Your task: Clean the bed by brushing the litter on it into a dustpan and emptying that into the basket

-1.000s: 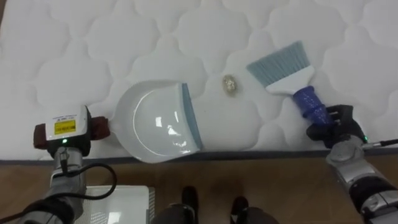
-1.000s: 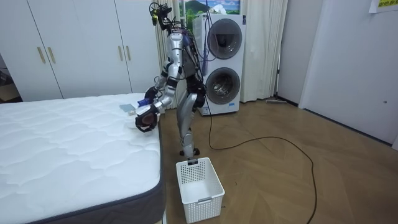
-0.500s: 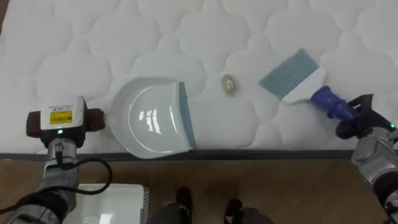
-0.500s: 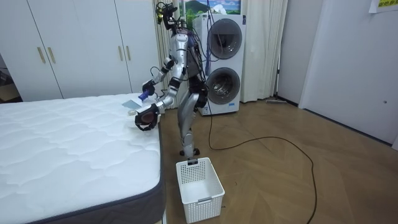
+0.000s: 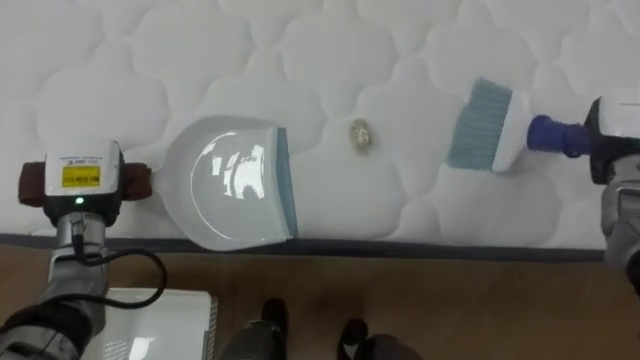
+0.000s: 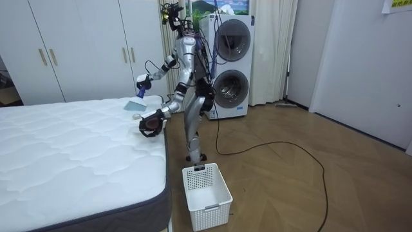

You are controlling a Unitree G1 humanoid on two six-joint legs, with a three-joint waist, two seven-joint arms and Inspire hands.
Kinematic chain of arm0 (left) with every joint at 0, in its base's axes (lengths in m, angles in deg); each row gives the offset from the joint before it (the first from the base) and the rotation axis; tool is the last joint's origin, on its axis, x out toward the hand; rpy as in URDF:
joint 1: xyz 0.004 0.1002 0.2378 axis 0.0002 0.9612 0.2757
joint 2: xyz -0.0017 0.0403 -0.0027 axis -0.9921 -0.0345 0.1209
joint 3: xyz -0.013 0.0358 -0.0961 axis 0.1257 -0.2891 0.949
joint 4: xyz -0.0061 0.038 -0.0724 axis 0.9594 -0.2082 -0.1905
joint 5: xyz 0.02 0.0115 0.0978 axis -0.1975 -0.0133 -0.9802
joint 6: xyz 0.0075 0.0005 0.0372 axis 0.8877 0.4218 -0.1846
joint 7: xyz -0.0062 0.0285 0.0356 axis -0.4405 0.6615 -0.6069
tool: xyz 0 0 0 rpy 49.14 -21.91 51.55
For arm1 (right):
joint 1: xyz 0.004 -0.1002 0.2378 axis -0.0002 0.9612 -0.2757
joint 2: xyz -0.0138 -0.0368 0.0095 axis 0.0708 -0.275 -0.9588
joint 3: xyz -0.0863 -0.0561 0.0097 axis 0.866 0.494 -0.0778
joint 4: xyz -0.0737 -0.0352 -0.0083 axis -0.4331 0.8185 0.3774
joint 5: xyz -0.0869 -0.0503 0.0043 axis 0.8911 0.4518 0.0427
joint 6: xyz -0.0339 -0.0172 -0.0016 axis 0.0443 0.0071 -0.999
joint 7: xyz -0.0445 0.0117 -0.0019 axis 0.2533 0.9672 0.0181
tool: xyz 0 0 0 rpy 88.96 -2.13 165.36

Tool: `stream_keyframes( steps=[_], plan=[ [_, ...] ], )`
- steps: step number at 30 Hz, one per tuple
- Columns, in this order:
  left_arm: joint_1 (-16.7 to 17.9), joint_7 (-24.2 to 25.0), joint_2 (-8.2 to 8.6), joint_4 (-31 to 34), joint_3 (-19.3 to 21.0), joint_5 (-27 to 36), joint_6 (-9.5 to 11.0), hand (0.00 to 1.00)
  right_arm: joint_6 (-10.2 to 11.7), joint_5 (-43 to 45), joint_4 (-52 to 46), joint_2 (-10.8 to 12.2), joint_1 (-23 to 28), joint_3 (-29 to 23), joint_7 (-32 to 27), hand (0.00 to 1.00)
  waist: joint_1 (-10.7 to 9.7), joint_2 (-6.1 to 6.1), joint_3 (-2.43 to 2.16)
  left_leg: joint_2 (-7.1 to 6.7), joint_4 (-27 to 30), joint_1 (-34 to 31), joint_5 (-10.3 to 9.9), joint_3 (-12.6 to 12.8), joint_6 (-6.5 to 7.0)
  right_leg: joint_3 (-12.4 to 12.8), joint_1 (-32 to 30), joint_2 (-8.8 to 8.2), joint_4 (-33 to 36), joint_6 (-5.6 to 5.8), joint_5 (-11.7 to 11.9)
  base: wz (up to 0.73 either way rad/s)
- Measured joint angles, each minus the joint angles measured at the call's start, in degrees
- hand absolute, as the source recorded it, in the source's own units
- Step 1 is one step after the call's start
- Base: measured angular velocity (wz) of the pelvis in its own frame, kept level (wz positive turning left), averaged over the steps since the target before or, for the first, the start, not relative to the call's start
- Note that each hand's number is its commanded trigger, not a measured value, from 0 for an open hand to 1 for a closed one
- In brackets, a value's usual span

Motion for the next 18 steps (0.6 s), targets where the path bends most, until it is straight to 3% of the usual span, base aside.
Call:
stream_keyframes(
  steps=[7,11,18],
  plan=[
    [-0.03,0.06,-1.14,0.51,0.07,-0.03,-0.81,1.0,-2.74,11.43,-4.98,-0.34,-1.06,3.37,2.1,1.0,0.07,-1.09,0.04,0.67,-0.85,0.07,0.19,-0.11,-0.39,-1.16,0.59,0.57,-1.65,-0.37,0.57,0.0],
    [-0.05,0.06,-1.41,0.5,0.52,0.05,-0.8,1.0,-3.0,13.39,-7.28,-1.43,-1.71,6.01,2.85,1.0,0.08,-1.9,0.27,0.89,-0.72,0.15,0.2,-0.15,-0.44,-1.79,1.02,0.64,-2.15,-0.43,0.89,0.0],
    [-0.01,0.64,-2.18,1.24,0.64,0.52,-0.55,1.0,-4.55,17.79,-12.02,-1.42,-1.71,6.13,3.86,1.0,0.17,-2.7,0.57,1.01,-1.25,0.15,0.14,-0.24,-0.49,-1.88,1.37,1.04,-3.49,-0.25,1.12,0.0]
  ],
)
